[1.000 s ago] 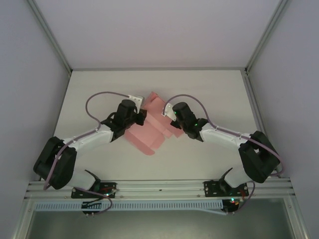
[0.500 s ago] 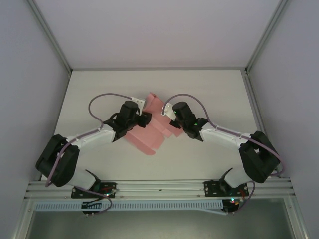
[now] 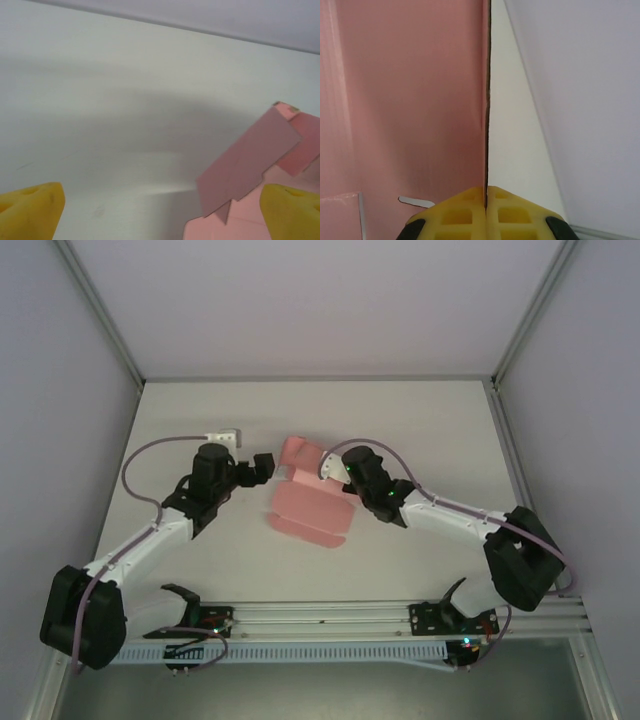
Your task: Assemble paper box
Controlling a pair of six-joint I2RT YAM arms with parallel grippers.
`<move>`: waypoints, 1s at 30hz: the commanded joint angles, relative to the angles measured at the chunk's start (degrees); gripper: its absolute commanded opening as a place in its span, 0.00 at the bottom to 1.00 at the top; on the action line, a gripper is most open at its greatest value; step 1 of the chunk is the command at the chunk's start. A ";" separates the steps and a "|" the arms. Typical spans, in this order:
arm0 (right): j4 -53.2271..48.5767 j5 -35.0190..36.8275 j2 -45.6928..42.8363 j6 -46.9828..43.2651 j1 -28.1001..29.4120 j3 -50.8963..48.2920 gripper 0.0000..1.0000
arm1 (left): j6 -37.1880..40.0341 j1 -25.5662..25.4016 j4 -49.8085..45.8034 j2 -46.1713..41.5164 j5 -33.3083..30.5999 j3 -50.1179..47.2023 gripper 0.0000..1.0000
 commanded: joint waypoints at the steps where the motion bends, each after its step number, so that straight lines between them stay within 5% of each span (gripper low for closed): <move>1: 10.07 5.82 2.08 -10.48 1.65 -0.87 0.00 | -2.18 3.18 -2.64 -0.68 0.57 -0.98 1.00; 17: 46.70 17.56 15.39 -25.72 8.80 -13.94 0.00 | 0.57 10.90 6.05 11.59 7.21 -0.18 1.00; 30: 40.21 17.19 13.40 -20.83 9.44 -13.44 0.00 | 4.89 10.21 19.17 29.37 25.67 3.80 1.00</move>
